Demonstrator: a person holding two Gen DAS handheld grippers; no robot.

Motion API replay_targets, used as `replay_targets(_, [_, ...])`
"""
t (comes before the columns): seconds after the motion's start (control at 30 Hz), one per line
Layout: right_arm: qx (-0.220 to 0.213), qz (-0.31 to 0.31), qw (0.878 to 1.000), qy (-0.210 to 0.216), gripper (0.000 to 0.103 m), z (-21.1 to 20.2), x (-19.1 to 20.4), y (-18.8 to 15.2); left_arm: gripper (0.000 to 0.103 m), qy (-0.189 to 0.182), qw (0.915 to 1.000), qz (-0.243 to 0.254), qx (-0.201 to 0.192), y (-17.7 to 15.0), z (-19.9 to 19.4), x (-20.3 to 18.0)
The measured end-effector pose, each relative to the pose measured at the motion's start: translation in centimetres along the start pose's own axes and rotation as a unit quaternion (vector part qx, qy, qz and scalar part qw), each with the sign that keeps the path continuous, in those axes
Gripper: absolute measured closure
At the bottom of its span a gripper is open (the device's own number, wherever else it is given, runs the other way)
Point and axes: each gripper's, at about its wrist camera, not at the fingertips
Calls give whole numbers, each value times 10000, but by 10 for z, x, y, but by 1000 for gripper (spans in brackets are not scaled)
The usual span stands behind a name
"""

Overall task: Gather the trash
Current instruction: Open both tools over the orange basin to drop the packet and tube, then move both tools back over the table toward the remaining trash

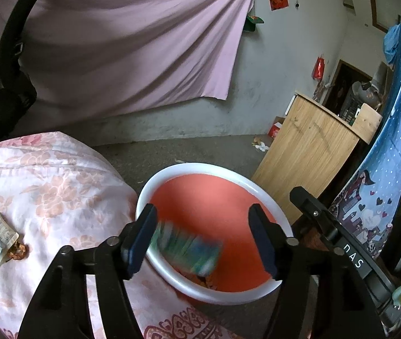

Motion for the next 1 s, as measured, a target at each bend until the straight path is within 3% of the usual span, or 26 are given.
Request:
replay_targets(0.1, [-48,73,9999,-77,72,-1,-6,1,32,6,10000,-43,-59,0,0,0])
replay_targets(0.37, [-174,69,9997,-132,72,-6,-6,4,28,149,9991,-109,-385,0,-14,4])
replay_targets(0.5, [-418,-84,9991,-70,58,-15,5,6,15,358,9961,-190,-779,-1,-35,12])
replay_targets(0.67, [-733,-266,9969,85,49,-26,24,8,5,877,9884,-160,-1233,-4,-66,26])
replay_targets(0.73, [-828,-303,9960,171,33,-28,31,8,4,1200,9821,-77,-1449,-8,-83,32])
replay_targets(0.77, [-927,-310,9949,244,19,-31,37,7,4,1316,9793,-44,-1539,-10,-90,35])
replay_targets(0.87, [-1128,-399,9917,472,14,-36,54,5,3,1686,9690,19,-1806,-16,-113,46])
replay_targets(1.0, [-1374,-610,9861,714,0,-40,80,-2,3,2067,9552,-36,-2119,-25,-144,68])
Point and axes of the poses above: each gripper's, at about its wrist camera, not at the fingertips, and z roughly the way its jaws point, x to its left, y to its top
